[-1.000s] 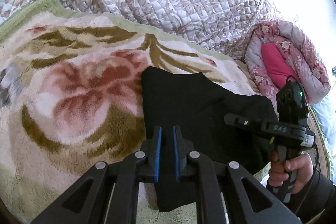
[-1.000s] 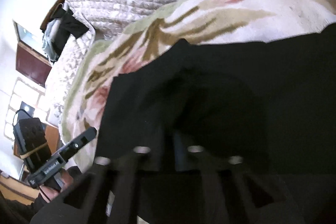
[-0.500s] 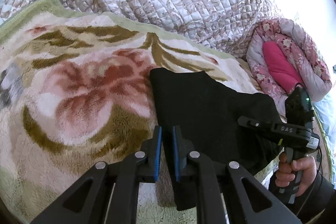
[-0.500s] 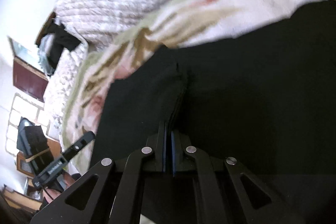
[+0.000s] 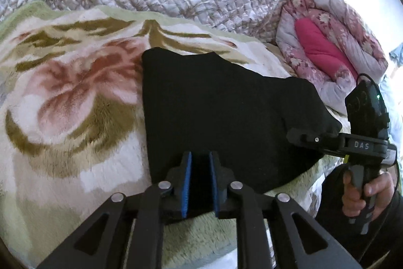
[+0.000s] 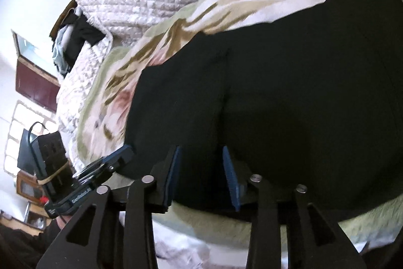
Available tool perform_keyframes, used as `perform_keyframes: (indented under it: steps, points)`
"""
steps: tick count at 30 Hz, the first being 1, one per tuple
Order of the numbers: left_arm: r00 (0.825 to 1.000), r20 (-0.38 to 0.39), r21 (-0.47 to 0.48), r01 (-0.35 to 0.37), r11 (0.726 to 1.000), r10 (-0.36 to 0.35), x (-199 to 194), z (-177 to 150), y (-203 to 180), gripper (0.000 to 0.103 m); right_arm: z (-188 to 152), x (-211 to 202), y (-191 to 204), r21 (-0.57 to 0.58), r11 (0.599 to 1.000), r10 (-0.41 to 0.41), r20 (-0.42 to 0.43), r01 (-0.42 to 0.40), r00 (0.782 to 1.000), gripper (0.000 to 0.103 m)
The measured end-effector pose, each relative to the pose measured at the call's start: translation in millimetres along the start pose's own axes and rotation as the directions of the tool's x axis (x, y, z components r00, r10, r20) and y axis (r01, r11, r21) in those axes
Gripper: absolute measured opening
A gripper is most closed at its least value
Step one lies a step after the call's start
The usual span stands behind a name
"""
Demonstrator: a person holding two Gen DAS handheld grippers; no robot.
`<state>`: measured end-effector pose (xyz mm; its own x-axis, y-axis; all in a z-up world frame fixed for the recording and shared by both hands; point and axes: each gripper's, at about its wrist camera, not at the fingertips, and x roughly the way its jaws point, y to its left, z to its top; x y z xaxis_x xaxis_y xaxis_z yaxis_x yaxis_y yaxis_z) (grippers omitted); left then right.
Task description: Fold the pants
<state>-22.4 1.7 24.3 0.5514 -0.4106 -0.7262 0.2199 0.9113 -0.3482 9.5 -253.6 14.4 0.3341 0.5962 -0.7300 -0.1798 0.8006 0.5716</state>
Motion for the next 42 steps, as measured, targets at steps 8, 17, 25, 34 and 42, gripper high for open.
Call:
perform_keyframes:
  steps: [8, 17, 25, 34, 42]
  points:
    - [1.0, -0.011, 0.001, -0.013, 1.0, 0.013, 3.0, 0.1, 1.0, 0.021, 8.4, 2.6, 5.5, 0.002, 1.0, 0.018, 0.011, -0.018, 1.0, 0.005]
    - [0.999, -0.02, 0.003, -0.032, 0.999, 0.032, 1.1, -2.3, -1.7, 0.022, -1.5, -20.2, -9.0, 0.038, 0.995, -0.099, 0.086, 0.096, 0.991, 0.003]
    - [0.998, 0.013, 0.017, -0.068, 0.998, 0.068, 5.1, 37.4, -4.6, 0.026, 45.9, 3.1, 31.4, -0.156, 0.977, -0.122, 0.152, 0.145, 0.981, 0.018]
    - [0.989, -0.029, 0.016, -0.147, 0.989, 0.148, 73.4, 95.1, 16.5, 0.026, 94.3, 60.7, 3.1, -0.112, 0.975, -0.181, 0.101, 0.192, 0.978, 0.011]
    - [0.992, 0.018, 0.022, -0.121, 0.992, 0.121, 51.2, 78.0, 8.5, 0.026, 42.9, 20.8, 27.7, -0.195, 0.954, -0.201, 0.157, 0.229, 0.967, 0.018]
